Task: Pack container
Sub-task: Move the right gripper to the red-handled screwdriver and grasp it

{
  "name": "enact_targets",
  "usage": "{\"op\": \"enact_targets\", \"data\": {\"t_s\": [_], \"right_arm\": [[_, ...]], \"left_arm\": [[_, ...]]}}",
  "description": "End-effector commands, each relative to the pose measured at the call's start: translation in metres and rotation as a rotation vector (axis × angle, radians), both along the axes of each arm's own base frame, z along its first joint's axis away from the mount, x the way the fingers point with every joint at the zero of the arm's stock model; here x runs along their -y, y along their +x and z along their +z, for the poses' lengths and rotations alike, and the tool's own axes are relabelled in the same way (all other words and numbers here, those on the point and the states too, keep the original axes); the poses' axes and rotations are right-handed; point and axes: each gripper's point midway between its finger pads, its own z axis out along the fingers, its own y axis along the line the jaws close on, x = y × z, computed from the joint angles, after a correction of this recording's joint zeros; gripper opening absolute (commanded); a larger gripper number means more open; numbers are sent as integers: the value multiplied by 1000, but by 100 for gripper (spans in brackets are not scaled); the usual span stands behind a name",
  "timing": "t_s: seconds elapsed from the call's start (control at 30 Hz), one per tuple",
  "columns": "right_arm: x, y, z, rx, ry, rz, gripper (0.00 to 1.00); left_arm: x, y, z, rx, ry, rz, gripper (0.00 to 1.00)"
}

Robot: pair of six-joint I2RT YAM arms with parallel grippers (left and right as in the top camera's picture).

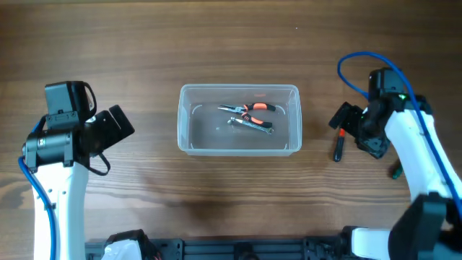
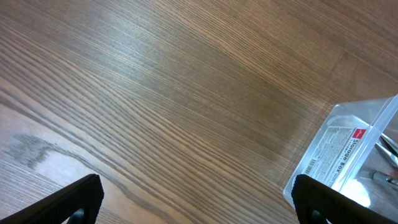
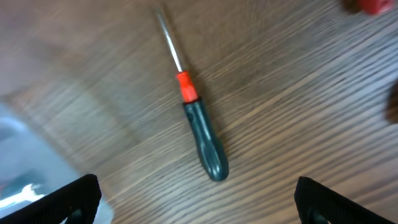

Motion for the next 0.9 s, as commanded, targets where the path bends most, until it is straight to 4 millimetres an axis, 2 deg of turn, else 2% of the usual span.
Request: {"op": "enact_targets", "data": {"t_s": [0.0,0.3,0.43,0.7,0.87], "right_arm": [[-2,2,-22,-57,24,-44,100],[-1,-6,-52,-158,22,22,100],[0,-3,-59,-143,16,69,100],[-1,-9,-75,-127,3,299,100],[-2,-15,-84,-128,3,304,100]], "left_arm": [[-1,1,2,2,0,-3,100],[-1,1,2,1,0,-3,100],[-1,1,2,2,0,-3,100],[-1,1,2,5,0,-3,100],[-2,3,3,12,2,-3,100]]}}
